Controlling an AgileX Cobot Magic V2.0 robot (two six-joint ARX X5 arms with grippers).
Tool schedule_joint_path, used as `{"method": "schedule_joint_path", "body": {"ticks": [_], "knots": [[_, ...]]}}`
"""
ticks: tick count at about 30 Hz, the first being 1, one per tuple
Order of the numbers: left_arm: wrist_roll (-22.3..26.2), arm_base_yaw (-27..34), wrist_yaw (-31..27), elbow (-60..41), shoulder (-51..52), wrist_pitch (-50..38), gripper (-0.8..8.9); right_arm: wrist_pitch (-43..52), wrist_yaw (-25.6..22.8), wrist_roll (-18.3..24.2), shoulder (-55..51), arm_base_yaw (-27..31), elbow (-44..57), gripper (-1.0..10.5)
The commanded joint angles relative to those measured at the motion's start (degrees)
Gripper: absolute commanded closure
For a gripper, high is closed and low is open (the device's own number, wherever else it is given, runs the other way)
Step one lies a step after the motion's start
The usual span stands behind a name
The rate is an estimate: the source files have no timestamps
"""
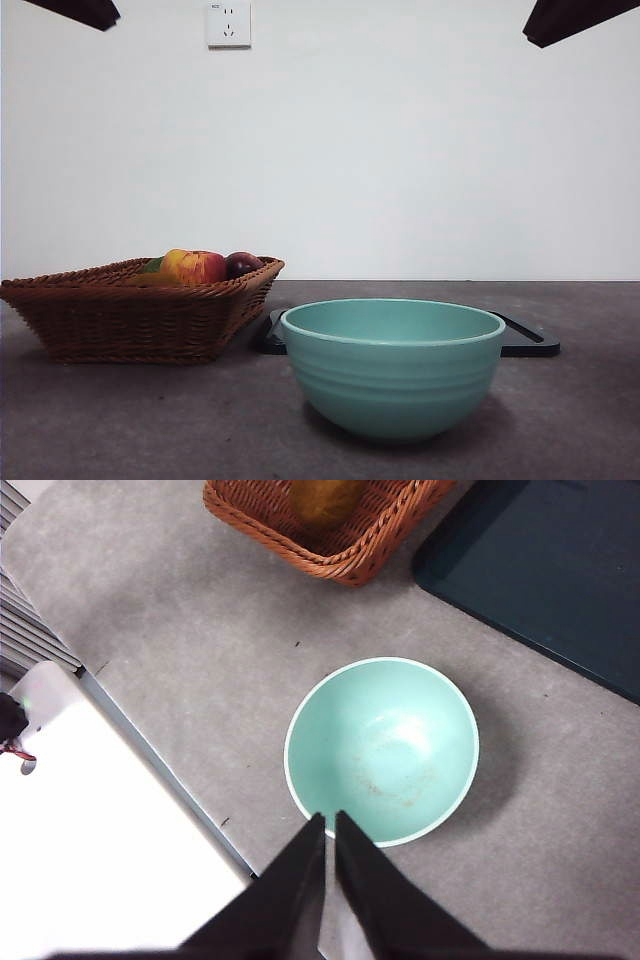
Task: Pick up the wifruite, put it on the bowl, pick up the plate, put it on desk
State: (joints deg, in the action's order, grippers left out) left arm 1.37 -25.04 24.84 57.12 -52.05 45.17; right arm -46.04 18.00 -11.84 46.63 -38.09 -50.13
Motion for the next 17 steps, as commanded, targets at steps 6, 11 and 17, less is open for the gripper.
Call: {"method": "schedule_joint_path", "body": {"ticks": [6,11,17], "knots": [[2.69,8.00,-13.70,-6.34,9.66,-29.00,8.06,0.57,0.00,0.50,0.44,-0.42,-0.98,9.4],[2.71,14.82,-19.15,-19.06,19.28,-47.95,8.06,0.57,0.00,0.50,0.44,-0.42,-0.98,9.4],[2.71,20.83,-24.46,-33.38,29.24,-54.14,8.06,0.57,0.00,0.50,0.44,-0.42,-0.98,9.4]]}}
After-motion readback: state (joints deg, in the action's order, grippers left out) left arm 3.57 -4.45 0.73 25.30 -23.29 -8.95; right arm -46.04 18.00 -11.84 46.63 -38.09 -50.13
